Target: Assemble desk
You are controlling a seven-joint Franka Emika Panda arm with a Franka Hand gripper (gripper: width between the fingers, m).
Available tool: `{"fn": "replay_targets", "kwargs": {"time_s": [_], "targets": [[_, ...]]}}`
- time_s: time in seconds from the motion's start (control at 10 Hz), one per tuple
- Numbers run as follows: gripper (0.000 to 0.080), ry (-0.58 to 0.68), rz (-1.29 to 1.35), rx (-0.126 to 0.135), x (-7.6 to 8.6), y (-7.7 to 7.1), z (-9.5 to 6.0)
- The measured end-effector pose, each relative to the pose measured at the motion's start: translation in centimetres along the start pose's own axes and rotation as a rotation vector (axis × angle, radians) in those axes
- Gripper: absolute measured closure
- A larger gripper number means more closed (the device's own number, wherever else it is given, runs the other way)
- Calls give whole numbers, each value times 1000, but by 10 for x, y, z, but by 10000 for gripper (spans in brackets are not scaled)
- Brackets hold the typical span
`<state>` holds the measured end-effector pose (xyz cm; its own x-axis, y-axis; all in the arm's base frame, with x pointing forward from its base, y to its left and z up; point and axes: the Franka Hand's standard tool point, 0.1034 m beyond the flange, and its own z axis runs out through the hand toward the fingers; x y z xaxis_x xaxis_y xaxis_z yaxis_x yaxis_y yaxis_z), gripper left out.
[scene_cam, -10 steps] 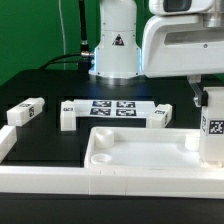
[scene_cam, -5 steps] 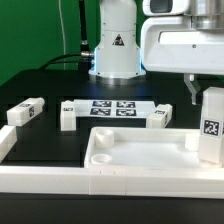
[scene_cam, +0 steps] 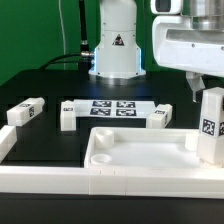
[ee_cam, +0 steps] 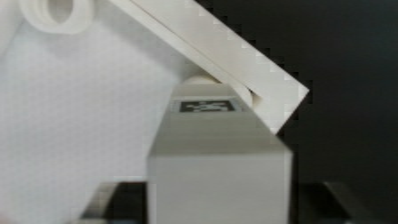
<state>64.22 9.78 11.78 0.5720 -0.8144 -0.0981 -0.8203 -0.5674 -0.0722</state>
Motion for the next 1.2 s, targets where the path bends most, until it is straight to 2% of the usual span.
{"fn": "replay_targets", "kwargs": {"time_s": [0.1,0.2,0.5,0.9,1.1,1.2], "targets": [[246,-3,-40,-3,-1,0,0],[180,-11,-82,-13,-3,0,-1],[151,-9,-375,-14,-9,-3,0],[150,-7,-691,-10,-8,-4,1],[150,-5,-858,-13,-9,-4,1],[150,1,-963,-26,-8,-3,1]]}}
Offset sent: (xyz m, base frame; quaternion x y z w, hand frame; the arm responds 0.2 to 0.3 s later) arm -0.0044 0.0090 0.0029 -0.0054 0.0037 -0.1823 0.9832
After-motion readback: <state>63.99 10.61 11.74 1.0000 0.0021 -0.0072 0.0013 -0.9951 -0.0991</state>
